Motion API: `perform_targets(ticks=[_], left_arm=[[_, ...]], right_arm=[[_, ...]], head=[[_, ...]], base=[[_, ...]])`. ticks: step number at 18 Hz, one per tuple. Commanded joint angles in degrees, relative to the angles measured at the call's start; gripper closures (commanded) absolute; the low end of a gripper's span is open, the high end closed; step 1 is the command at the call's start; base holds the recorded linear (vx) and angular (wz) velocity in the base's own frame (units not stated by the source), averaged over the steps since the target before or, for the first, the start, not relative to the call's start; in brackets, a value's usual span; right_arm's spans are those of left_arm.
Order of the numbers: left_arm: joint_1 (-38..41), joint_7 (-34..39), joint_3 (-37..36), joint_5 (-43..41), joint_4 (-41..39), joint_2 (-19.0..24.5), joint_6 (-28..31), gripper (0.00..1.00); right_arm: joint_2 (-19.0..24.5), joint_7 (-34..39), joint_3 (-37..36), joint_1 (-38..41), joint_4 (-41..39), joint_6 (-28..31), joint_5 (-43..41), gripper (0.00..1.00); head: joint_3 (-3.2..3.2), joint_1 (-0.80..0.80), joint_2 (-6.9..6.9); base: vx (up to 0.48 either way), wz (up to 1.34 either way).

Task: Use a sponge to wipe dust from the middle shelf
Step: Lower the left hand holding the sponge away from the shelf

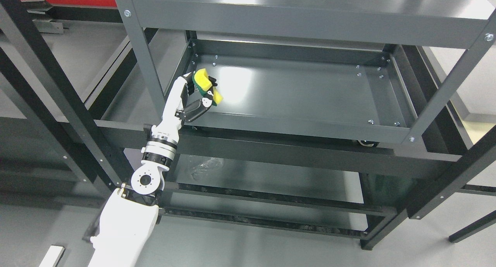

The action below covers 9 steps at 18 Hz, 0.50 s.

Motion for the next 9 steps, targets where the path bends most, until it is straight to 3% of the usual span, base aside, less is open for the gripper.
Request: perform_targets(ticks=[1,9], left_arm=[[11.82,2.58,0.57,3.35,-21.13,-3.61,6.69,0.98],[13.34,3.56,4.85,3.78,-23.86,-3.61,3.79,0.99]], right_arm=[[-1.0,-0.07,0.0,0.0,-1.0,4.18,0.0,0.0],[-1.0,-0.07,0.0,0.0,-1.0,4.18,0.0,0.0]], head=[[0.0,0.0,0.0],[0.0,0.0,0.0]], base=[[0.0,0.0],[0.0,0.0]])
